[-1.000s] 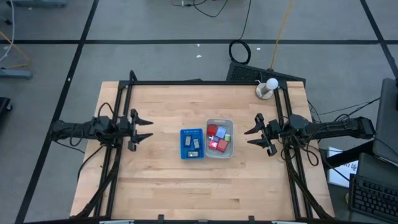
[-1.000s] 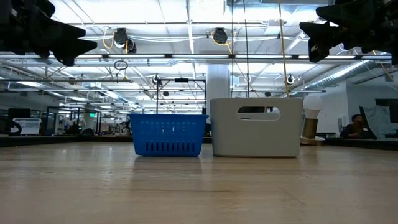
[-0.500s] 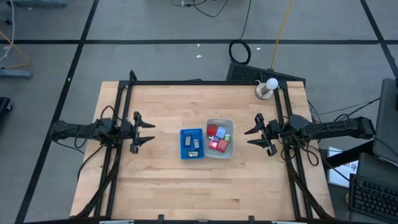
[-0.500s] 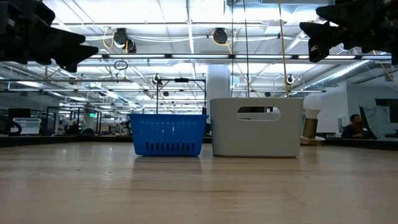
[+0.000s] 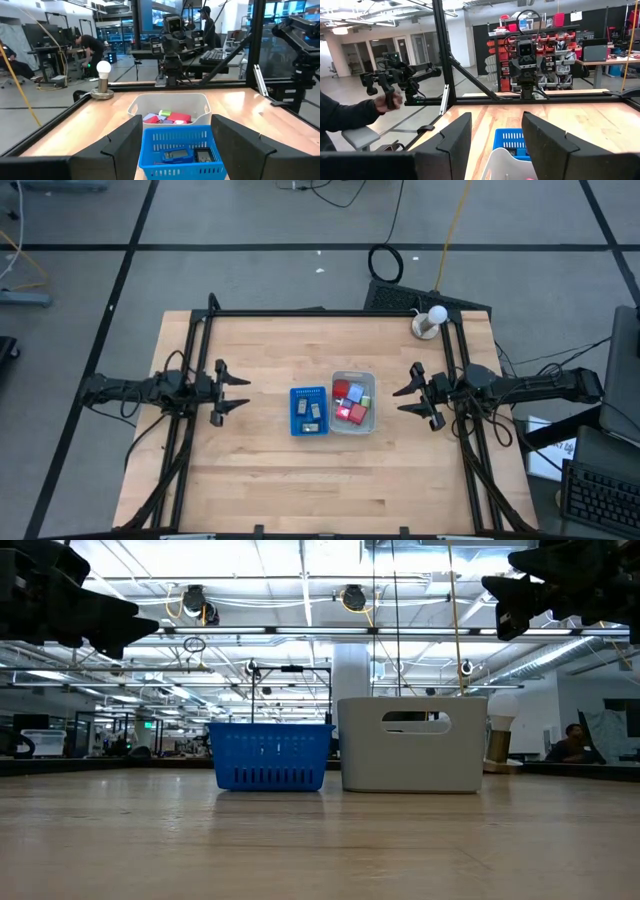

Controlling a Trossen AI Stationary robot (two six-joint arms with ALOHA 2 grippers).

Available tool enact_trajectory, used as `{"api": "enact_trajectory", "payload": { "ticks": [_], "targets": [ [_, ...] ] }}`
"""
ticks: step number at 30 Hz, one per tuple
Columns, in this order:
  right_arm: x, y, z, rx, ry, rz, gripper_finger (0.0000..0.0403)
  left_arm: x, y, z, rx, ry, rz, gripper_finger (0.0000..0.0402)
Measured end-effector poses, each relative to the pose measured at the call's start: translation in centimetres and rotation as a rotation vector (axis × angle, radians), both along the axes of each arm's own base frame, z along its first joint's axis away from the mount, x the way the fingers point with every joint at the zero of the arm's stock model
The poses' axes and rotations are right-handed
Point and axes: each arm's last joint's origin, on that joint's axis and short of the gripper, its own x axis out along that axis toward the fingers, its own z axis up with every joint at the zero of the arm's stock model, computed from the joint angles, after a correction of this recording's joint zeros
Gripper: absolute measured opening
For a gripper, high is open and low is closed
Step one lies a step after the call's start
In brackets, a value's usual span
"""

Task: Pick & Place Office items
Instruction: Return to Home Position

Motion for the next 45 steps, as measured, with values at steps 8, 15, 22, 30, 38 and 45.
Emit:
{"api": "enact_trajectory", "payload": {
  "ticks": [8, 15, 22, 30, 38, 45],
  "targets": [
    [0.0, -0.1, -0.1, -0.009, 0.007, -0.009, 0.0164, 0.0, 0.0, 0.1, 0.059, -0.005, 0.003, 0.0239],
    [-1.2, -1.0, 0.3, 0.005, -0.018, -0.081, 0.0164, 0.0, 0.0, 0.1, 0.065, -0.016, 0.004, 0.0239],
    [-2.6, -1.0, 0.6, -0.014, -0.057, -0.098, 0.0164, 0.0, 0.0, 0.2, 0.064, -0.022, 0.003, 0.0239],
    [-3.7, -0.9, 0.2, -0.062, -0.169, -0.109, 0.0164, 0.0, 0.0, 0.2, 0.064, -0.023, 0.003, 0.0239],
    [-4.0, -0.9, -0.1, -0.055, -0.278, -0.118, 0.0164, 0.0, 0.0, 0.2, 0.064, -0.023, 0.003, 0.0239],
    [-3.9, -1.0, -0.3, -0.05, -0.261, -0.138, 0.0164, 0.0, 0.0, 0.2, 0.064, -0.023, 0.003, 0.0239]
  ]
}}
